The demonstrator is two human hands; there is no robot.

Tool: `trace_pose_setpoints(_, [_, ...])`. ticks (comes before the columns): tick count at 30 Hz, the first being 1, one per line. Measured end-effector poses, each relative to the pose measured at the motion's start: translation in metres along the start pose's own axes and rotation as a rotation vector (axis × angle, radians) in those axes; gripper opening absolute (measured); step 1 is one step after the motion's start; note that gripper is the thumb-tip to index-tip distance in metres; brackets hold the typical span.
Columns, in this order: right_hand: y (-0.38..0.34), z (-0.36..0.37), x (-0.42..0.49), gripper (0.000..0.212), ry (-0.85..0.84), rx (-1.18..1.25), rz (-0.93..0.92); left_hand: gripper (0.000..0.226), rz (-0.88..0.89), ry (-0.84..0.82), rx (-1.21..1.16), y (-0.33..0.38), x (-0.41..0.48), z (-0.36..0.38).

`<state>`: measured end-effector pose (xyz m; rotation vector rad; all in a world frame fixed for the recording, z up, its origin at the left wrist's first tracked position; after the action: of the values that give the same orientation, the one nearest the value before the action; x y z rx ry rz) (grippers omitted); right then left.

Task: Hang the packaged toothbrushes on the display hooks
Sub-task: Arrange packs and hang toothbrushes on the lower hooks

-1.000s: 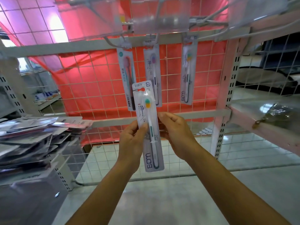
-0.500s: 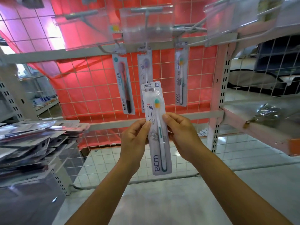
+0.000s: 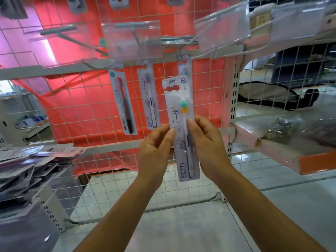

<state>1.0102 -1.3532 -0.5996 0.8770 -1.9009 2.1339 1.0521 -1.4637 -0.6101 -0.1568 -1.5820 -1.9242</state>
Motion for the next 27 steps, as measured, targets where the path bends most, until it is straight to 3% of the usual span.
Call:
trace_pose_setpoints(10, [-0.030,-0.026,0.009,0.021,0.156,-0.016,-0.173,0.022,0.042,-0.042,0.025,-0.007,-0.005,0.010])
trace_pose_setpoints(27, [-0.034,-0.034,0.028,0.022,0.201,-0.012,-0.185,0.020,-0.038,-0.028,0.055,-0.016,-0.004,0.011])
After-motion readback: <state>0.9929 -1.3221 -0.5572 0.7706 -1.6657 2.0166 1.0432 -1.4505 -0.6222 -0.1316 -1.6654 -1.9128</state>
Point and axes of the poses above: each hand's wrist, its own x-axis towards the middle knuckle, its own z-axis out of the palm, y = z × x, the point moved 1 cm from there along x, towards the middle knuckle, and after that the axes turned 9 degrees about -x, right-handed, at the moved point
